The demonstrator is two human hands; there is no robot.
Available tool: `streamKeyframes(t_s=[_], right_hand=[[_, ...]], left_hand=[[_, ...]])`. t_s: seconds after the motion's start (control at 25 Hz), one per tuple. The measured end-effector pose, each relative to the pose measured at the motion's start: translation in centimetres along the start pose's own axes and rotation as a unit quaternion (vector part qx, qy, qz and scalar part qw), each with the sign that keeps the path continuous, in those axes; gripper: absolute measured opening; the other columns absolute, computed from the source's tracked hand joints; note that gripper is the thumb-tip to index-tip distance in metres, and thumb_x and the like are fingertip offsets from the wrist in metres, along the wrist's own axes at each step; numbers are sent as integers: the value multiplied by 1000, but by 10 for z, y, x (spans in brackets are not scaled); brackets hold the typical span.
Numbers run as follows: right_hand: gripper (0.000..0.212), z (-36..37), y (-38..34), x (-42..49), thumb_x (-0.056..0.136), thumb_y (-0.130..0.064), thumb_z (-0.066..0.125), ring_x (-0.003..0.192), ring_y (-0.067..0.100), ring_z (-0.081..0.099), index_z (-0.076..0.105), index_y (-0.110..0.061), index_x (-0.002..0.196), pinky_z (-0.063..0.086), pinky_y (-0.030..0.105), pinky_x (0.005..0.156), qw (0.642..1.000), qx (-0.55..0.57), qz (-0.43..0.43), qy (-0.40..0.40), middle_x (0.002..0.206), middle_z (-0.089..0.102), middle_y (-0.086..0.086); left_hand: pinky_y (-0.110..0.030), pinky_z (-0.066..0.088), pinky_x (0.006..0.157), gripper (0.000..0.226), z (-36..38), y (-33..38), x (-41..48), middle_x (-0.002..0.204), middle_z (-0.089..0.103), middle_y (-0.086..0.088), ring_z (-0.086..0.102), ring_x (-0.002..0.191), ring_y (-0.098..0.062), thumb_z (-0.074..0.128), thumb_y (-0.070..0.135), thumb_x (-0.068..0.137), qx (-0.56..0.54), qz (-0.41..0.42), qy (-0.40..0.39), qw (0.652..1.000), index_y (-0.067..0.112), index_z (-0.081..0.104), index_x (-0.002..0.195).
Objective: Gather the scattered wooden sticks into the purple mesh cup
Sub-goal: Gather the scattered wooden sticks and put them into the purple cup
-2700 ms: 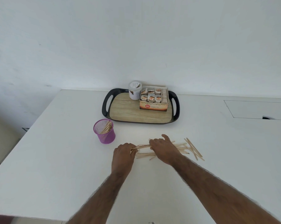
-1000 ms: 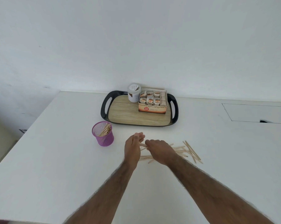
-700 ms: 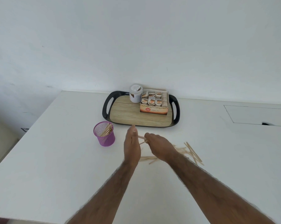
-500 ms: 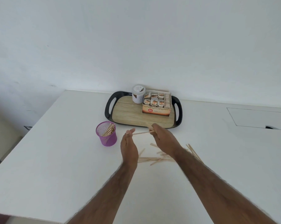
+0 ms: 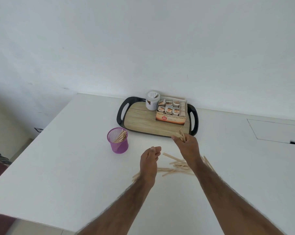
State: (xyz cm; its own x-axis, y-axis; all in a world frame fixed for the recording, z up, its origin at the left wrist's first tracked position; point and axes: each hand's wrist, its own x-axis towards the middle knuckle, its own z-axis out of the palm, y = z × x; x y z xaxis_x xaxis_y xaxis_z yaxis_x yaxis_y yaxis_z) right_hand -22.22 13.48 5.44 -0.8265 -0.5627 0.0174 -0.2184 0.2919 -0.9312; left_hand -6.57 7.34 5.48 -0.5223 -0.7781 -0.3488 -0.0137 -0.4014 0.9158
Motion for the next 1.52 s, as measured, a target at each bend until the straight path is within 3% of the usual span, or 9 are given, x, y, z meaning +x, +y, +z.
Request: streamKeyframes(t_s=[0.28, 0.56, 0.72, 0.88, 1.08, 1.16, 1.28, 1.4, 1.52], right_hand=[[45, 5, -24, -9, 96, -32, 67, 43, 14, 25, 40, -24, 61, 25, 26, 43, 988, 148, 37, -8, 51, 33, 0], [41, 9, -77, -7, 100, -30, 65, 41, 13, 21, 47, -22, 64, 15, 24, 42, 922, 385, 40, 2, 54, 27, 2], [32, 20, -89, -18, 100, -28, 65, 37, 12, 28, 58, -21, 70, 25, 21, 38, 918, 396, 20, -6, 52, 34, 1], [24, 34, -86, -27, 98, -24, 67, 37, 13, 35, 62, -17, 75, 33, 22, 38, 920, 390, 33, -21, 53, 41, 3], [25, 54, -68, -37, 86, -29, 78, 52, 20, 53, 61, -13, 76, 52, 32, 59, 927, 371, 59, -20, 61, 54, 11], [16, 58, -65, -36, 89, -28, 75, 45, 20, 47, 64, -17, 83, 49, 30, 54, 921, 386, 40, -34, 56, 51, 9], [18, 62, -64, -33, 87, -33, 77, 42, 16, 42, 65, -21, 81, 43, 26, 49, 923, 380, 45, -37, 53, 49, 6], [37, 66, -64, -31, 80, -38, 85, 49, 20, 45, 59, -12, 73, 50, 30, 59, 922, 378, 68, -37, 59, 47, 13], [39, 69, -67, -35, 88, -31, 78, 48, 20, 48, 55, -9, 64, 57, 40, 72, 914, 395, 79, -49, 54, 51, 10]], left_hand=[[-39, 42, 112, 42, 16, -3, 2, 121, 72, -5, 62, 120, -21, 35, 32, 112, -12, -60, -27, 998, 10, 70, 115], [-46, 40, 115, 70, 28, -13, 1, 128, 69, -23, 63, 122, -35, 26, 55, 108, -289, -239, -86, 923, -2, 64, 124], [-43, 56, 94, 71, 34, 5, 5, 121, 72, -25, 73, 107, -32, 28, 55, 107, -398, -212, -113, 885, -4, 61, 128], [-43, 41, 116, 64, 32, 15, 12, 117, 73, -21, 69, 116, -30, 32, 48, 108, -429, -193, -113, 875, -2, 71, 113], [-42, 42, 116, 68, 23, 19, 23, 128, 69, -20, 65, 124, -32, 31, 49, 107, -461, -189, -123, 858, 2, 80, 106], [-43, 42, 116, 68, 20, 19, 28, 121, 70, -20, 64, 125, -31, 31, 48, 109, -450, -189, -114, 865, 0, 79, 102], [-41, 51, 104, 64, 20, 17, 30, 108, 68, -15, 67, 117, -28, 33, 49, 108, -451, -197, -123, 862, 3, 76, 100], [-41, 56, 92, 64, 21, 18, 33, 113, 74, -16, 72, 111, -28, 36, 49, 107, -445, -190, -110, 868, 3, 80, 100], [-40, 62, 81, 60, 18, 24, 37, 92, 73, -13, 75, 94, -26, 39, 50, 107, -467, -180, -106, 859, 5, 74, 88]])
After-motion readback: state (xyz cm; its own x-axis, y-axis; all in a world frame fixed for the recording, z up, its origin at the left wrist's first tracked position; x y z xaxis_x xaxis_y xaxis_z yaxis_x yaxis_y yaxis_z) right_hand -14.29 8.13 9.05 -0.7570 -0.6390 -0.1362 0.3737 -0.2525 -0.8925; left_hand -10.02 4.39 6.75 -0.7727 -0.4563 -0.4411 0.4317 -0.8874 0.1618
